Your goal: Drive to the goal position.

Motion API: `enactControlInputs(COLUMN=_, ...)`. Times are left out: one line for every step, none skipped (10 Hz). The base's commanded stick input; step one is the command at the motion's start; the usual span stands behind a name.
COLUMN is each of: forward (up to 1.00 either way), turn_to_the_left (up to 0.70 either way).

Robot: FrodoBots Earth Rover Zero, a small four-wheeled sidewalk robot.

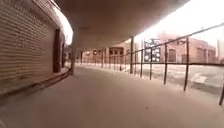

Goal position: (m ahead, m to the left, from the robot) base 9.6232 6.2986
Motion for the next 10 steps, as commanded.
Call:
enactControlInputs(forward=0.70, turn_to_the_left=0.00)
enactControlInputs(forward=0.70, turn_to_the_left=0.00)
enactControlInputs(forward=0.70, turn_to_the_left=0.00)
enactControlInputs(forward=0.70, turn_to_the_left=0.00)
enactControlInputs(forward=0.70, turn_to_the_left=0.00)
enactControlInputs(forward=0.70, turn_to_the_left=0.00)
enactControlInputs(forward=0.70, turn_to_the_left=0.00)
enactControlInputs(forward=0.70, turn_to_the_left=0.00)
enactControlInputs(forward=0.70, turn_to_the_left=0.00)
enactControlInputs(forward=0.70, turn_to_the_left=0.00)
